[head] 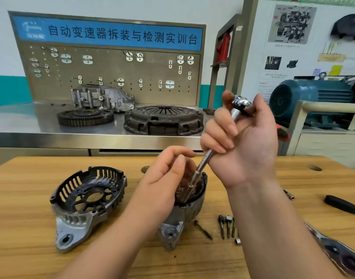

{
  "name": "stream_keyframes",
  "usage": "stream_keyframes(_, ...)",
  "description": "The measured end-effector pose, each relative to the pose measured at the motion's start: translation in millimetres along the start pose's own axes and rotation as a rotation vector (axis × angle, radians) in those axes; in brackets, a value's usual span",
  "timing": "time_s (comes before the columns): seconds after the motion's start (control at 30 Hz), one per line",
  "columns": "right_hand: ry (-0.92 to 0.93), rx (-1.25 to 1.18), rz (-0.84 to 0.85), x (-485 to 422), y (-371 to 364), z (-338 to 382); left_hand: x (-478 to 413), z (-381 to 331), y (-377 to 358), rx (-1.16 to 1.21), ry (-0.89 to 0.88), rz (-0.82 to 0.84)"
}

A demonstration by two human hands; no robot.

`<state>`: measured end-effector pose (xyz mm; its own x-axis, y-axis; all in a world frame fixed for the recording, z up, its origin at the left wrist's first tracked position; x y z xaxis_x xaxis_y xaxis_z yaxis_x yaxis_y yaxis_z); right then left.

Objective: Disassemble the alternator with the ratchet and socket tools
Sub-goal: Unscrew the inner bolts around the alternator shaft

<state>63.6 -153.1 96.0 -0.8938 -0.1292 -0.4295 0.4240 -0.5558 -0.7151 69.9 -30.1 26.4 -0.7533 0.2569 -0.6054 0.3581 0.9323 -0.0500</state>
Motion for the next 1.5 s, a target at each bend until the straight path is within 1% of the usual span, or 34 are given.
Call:
stream_keyframes(0.03,0.024,-0.013,-0.032,0,4,2,0,0,1,-0.026,-0.012,-0.011)
stream_keyframes(0.07,0.047,-0.027,-0.068,0,9,5,1,0,2,-0.102,-0.036,-0.018)
stream_keyframes(0.1,0.067,-0.042,-0.106,0,13,9,1,1,5,-0.251,-0.076,-0.015)
stream_keyframes(0.13,0.085,-0.056,-0.147,0,18,14,2,1,7,-0.459,-0.126,0.002)
stream_keyframes(0.2,0.133,-0.078,-0.223,1,26,25,2,5,10,-0.891,-0.224,0.075)
stream_keyframes(0.23,0.160,-0.086,-0.256,1,30,31,2,8,11,-1.038,-0.237,0.113)
stream_keyframes(0.27,0.186,-0.088,-0.285,3,34,36,1,12,12,-1.132,-0.220,0.137)
stream_keyframes(0.33,0.230,-0.081,-0.331,5,40,45,2,19,15,-1.223,-0.193,0.168)
stream_keyframes(0.43,0.267,-0.098,-0.351,8,45,54,2,25,25,-1.317,-0.269,0.210)
stream_keyframes(0.5,0.274,-0.107,-0.348,8,46,57,-1,26,33,-1.321,-0.277,0.196)
stream_keyframes(0.6,0.277,-0.110,-0.342,8,46,56,-5,26,44,-1.226,-0.255,0.185)
stream_keyframes(0.73,0.269,-0.093,-0.338,6,46,50,-12,26,62,-1.016,-0.079,0.201)
stream_keyframes(0.9,0.278,-0.006,-0.371,1,46,39,-16,29,86,-0.923,0.044,0.188)
stream_keyframes(1.0,0.261,0.018,-0.371,-2,46,30,-16,35,95,-0.775,0.148,0.174)
stream_keyframes(1.1,0.218,0.040,-0.334,-4,44,17,-15,41,101,-0.650,0.228,0.182)
stream_keyframes(1.23,0.168,0.069,-0.265,-6,40,1,-14,47,106,-0.597,0.283,0.173)
stream_keyframes(1.5,0.145,0.093,-0.196,-9,37,-4,-13,48,105,-0.598,0.289,0.161)
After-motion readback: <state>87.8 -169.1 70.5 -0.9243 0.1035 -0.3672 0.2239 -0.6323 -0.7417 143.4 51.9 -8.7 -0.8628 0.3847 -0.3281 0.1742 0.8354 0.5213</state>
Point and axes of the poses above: each hand's wrist, its own x-axis away from the middle knuckle, its own y-axis out of the back of the hand, z = x × y, the point moved 1 cm from there along -x, towards the middle knuckle, and after that the axes turned 7 degrees about -y, right-handed, at the moved point
